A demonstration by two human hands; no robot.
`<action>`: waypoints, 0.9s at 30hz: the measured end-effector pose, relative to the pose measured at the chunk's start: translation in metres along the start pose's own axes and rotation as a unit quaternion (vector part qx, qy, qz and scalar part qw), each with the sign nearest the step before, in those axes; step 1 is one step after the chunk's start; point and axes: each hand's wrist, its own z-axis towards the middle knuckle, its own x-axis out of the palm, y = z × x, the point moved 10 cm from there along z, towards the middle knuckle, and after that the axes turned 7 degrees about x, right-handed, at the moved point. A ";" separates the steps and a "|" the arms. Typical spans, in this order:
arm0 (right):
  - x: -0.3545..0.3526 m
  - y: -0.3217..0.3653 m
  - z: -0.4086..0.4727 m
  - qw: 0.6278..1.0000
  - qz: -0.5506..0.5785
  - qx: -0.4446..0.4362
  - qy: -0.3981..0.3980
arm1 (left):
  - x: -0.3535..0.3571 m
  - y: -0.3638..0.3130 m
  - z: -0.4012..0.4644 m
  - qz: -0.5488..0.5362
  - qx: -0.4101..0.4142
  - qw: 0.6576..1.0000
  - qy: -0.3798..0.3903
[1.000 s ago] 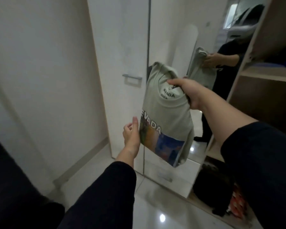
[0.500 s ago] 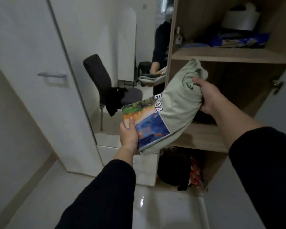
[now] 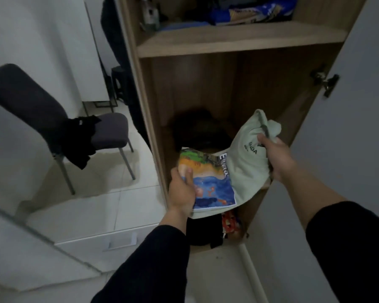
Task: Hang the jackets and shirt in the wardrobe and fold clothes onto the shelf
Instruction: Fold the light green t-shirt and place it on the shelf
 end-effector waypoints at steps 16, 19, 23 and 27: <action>0.028 -0.141 0.264 0.999 0.033 0.022 -0.025 | 0.105 0.145 0.191 0.108 -0.004 0.989 -0.100; 0.031 -0.172 0.296 0.996 0.036 0.084 -0.002 | 0.106 0.165 0.203 0.158 -0.034 0.981 -0.105; 0.011 -0.192 0.294 0.993 0.024 0.107 -0.048 | 0.106 0.182 0.194 0.232 -0.083 0.963 -0.108; -0.025 -0.168 0.259 0.982 -0.085 0.010 -0.169 | 0.103 0.180 0.182 0.261 -0.062 0.959 -0.088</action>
